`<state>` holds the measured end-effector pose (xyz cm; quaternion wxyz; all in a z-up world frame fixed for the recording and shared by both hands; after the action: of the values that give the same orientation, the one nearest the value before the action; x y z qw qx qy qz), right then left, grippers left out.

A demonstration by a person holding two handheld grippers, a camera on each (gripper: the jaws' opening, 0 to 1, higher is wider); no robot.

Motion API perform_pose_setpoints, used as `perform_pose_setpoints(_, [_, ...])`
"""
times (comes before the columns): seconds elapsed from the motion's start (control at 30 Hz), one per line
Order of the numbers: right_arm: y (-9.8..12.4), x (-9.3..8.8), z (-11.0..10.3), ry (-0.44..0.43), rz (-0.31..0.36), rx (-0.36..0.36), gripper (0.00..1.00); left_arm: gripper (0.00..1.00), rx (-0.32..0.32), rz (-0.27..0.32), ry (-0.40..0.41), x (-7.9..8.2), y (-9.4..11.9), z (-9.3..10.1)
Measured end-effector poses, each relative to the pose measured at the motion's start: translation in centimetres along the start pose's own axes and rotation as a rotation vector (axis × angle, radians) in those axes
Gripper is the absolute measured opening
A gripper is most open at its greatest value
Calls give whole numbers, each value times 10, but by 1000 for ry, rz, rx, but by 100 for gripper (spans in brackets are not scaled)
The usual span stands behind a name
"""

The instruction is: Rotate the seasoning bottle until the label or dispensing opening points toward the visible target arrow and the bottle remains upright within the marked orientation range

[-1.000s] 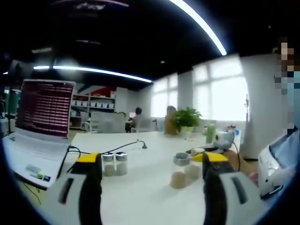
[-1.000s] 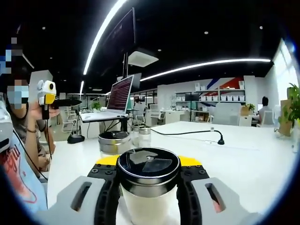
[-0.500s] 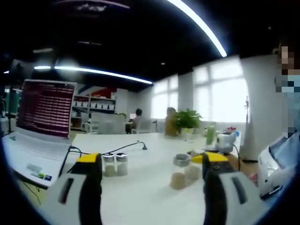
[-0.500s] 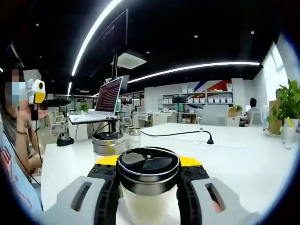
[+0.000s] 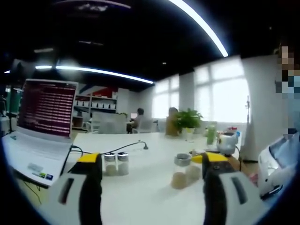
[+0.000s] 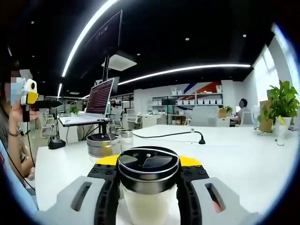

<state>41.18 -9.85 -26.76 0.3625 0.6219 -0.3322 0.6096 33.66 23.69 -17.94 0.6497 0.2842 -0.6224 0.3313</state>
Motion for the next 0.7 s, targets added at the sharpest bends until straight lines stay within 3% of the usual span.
perform_pose_setpoints(0.57, [-1,-1,-3,-11,35,-116,45,93,11,-1,9,-1,1,-4])
perform_pose_setpoints(0.7, [-2,-2,-2,38,23,-107,46,92,12,3,10,0,2,-4])
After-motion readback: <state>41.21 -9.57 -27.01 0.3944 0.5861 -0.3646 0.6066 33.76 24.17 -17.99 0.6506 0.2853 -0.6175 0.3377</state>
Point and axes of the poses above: the point that each gripper's makers call its tool centre point, and the gripper's own axes: y roughly backward along the fingers, z roughly to its right, x roughly out of its top, the point moved 7 cm from there along y, roughly backward along the fingers, and after that the axes turned 2 degrees about -z, right-handed, at the moved point
